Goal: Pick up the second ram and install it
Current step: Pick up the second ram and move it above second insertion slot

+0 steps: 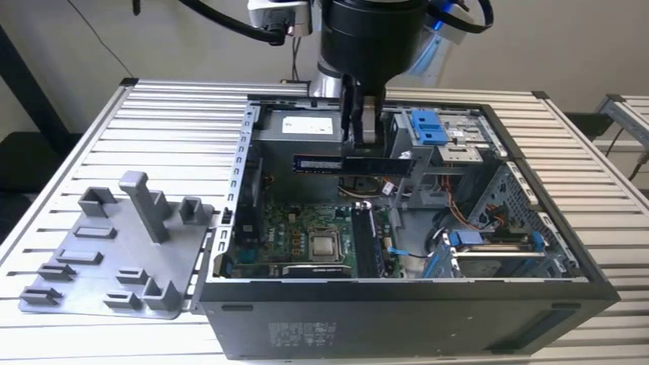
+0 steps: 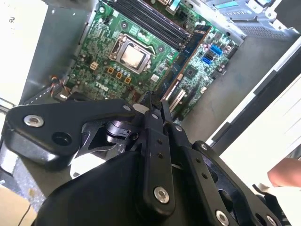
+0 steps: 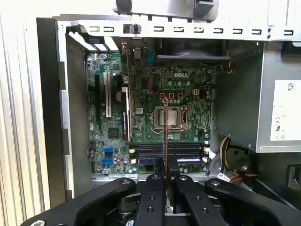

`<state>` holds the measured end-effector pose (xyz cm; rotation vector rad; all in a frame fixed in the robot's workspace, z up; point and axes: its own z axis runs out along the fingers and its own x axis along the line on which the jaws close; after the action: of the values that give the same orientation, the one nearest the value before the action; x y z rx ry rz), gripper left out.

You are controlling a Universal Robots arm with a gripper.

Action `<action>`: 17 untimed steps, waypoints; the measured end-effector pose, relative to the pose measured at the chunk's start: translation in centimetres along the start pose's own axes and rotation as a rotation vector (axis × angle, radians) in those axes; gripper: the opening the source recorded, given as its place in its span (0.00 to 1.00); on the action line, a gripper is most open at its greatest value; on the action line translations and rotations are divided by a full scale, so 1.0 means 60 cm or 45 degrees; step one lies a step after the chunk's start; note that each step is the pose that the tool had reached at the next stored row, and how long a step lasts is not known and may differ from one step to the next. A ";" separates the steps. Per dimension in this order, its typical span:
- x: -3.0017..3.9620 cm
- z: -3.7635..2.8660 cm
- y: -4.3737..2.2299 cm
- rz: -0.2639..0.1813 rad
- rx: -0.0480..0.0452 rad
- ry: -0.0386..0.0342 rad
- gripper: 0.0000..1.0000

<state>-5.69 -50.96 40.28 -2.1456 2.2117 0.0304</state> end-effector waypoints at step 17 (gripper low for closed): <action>-0.001 0.001 -0.036 0.000 0.000 -0.0002 0.14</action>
<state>-3.51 -50.96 40.28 -2.1459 2.2112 0.0305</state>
